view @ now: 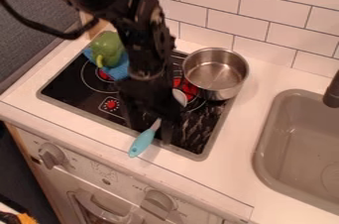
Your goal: Move the blue spoon to the bottom right corner of the burner
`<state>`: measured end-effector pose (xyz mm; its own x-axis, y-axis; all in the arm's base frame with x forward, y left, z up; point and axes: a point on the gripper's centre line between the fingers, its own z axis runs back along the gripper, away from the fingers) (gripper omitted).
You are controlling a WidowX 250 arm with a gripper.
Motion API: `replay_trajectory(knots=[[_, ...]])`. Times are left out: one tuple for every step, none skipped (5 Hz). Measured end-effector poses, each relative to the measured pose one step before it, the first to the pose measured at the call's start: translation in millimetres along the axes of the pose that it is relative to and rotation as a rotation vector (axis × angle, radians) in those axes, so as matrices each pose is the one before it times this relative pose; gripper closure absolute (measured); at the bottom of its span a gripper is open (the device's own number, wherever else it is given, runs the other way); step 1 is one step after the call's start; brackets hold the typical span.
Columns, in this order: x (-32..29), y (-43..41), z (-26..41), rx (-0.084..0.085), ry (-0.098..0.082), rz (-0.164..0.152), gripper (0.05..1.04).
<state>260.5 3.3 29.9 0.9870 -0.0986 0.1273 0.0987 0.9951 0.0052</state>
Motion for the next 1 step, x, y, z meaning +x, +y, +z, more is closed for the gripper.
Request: replay_trajectory(knots=[[2.49, 0.03, 16.64, 0.0031, -0.0491, -0.0079, 0.079]])
